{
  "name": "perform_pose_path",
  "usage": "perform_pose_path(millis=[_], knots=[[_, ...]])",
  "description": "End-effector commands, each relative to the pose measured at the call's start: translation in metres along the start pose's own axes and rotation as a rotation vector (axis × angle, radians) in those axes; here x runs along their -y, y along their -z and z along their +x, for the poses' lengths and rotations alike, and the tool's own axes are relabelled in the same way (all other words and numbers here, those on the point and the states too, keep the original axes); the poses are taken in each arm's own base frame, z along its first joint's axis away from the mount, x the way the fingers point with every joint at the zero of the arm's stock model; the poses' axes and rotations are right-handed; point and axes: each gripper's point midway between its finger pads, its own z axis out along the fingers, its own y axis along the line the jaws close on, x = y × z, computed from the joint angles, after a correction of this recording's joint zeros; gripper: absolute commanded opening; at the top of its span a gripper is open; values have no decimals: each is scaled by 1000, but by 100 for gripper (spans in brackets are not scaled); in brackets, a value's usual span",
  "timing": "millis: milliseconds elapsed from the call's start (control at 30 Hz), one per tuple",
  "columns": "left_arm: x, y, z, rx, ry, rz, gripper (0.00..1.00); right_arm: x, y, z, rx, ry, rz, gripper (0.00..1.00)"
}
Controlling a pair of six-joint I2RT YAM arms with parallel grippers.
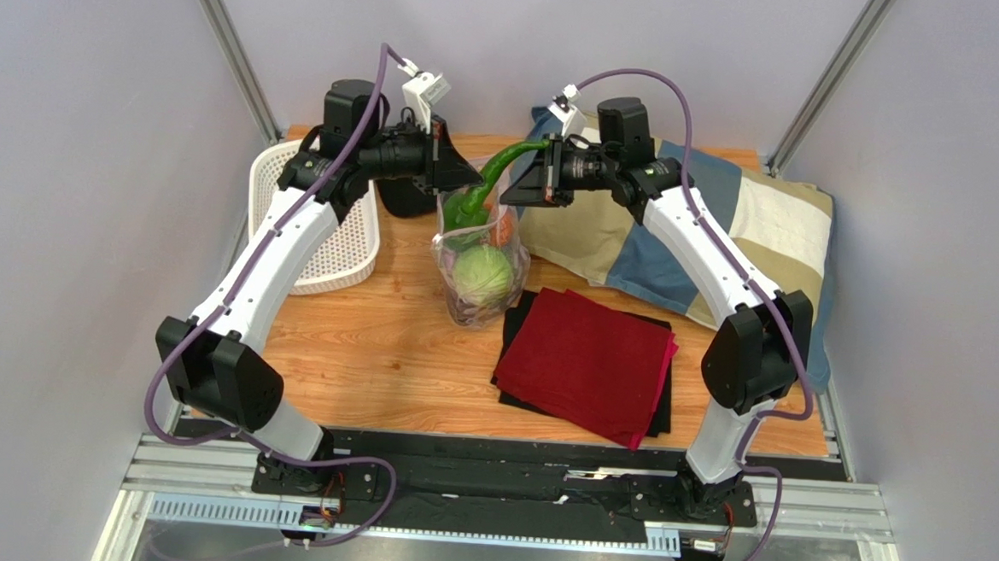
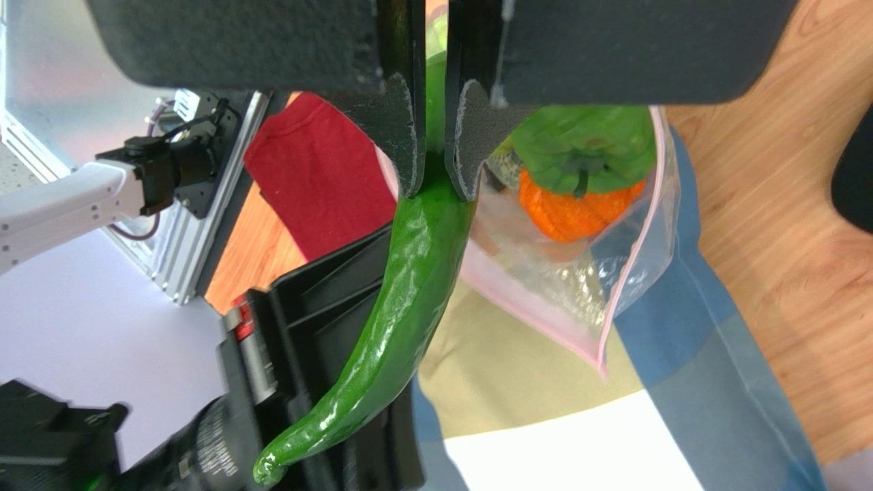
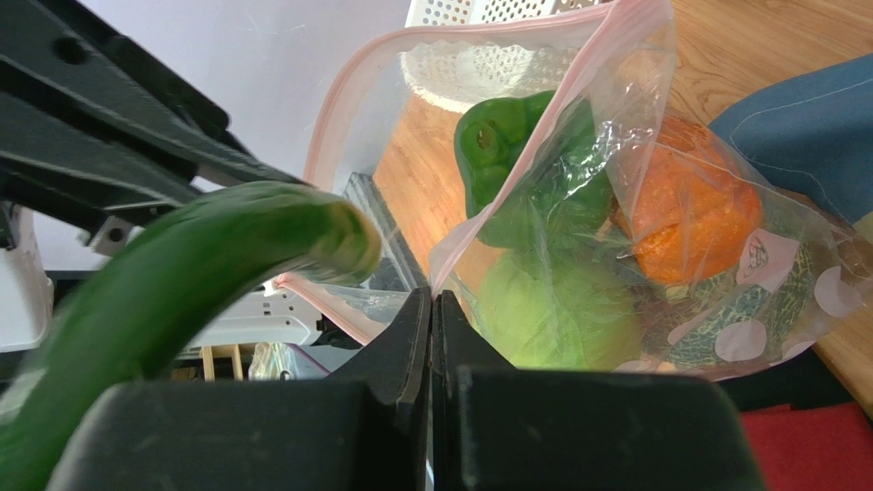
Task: Place the food in the zip-top bag and seal the zipper
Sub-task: Place the fake vegetable in the zipper food storage bag.
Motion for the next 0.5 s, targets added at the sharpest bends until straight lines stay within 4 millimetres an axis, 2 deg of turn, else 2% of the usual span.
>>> perform_pose_path(millis=[0,300,367,400,467], knots=[[7,12,-8,56,-87,-25,0,-39,19,-16,62,86,-63,0],[13,39,27,-17,-129,-88,0,-41,19,-19,74,95,-60,0],[15,43,32,-39,-122,-98,12,-41,19,-19,76,96,-61,0],[17,46,37,-59,-111,-96,31,-42,19,-20,77,97,-61,0],[20,50,38,-66,-115,-93,48,-43,20,-21,84,104,-61,0]])
